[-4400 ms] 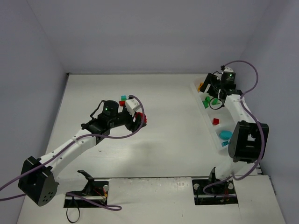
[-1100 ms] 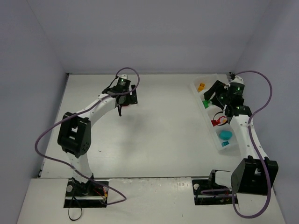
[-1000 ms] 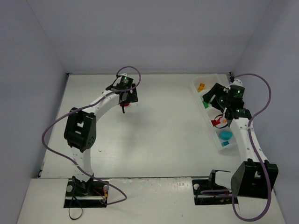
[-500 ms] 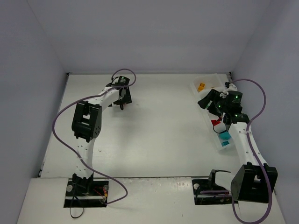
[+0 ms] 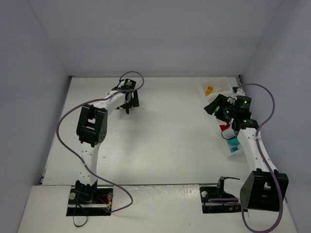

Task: Sort the legos into containers by color

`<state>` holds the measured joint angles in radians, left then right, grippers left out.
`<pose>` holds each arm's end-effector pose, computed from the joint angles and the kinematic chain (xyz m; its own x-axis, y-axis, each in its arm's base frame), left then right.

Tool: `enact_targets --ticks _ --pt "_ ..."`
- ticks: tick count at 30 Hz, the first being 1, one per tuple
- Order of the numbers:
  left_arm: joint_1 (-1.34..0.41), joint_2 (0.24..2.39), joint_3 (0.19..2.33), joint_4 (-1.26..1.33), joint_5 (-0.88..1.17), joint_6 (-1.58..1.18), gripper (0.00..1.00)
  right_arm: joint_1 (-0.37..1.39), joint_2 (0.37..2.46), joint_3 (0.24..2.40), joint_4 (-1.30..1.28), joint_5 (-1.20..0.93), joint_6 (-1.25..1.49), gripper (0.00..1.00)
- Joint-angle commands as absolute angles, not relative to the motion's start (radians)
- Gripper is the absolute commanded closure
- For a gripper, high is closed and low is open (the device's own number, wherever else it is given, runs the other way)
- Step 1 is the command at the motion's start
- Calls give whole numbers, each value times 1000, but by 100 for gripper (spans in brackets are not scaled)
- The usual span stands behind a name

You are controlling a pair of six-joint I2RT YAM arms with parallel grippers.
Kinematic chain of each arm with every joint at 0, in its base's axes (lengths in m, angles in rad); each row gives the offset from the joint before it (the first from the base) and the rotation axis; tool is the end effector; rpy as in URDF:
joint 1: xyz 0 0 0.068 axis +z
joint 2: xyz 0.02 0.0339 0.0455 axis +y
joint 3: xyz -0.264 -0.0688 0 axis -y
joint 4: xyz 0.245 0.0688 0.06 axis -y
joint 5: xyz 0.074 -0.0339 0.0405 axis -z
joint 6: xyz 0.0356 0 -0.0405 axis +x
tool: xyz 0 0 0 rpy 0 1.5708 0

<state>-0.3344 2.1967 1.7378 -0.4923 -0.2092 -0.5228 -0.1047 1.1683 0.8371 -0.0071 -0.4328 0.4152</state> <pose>0.4597 -0.1519 0.1841 -0.7697 -0.2496 -0.5876 -0.2045 0.9683 -0.1435 0.2682 -0.0132 0.2982 -0.4225 0.4126 -0.8070 -0.1401 0.8500 0.5079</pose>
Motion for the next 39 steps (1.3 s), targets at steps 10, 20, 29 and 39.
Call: enact_targets --ticks 10,20,29,39 --pt "-334 2235 1813 -465 -212 -492 18 -109 1155 841 52 -474 405 35" --pt "-339 2077 1645 -344 -158 -397 76 -94 1175 857 52 -546 390 36" --pt "-396 1677 1243 1 139 -22 83 69 1244 971 52 -661 397 43" --pt "-416 1369 985 75 535 181 82 325 1382 1118 110 -710 469 57"
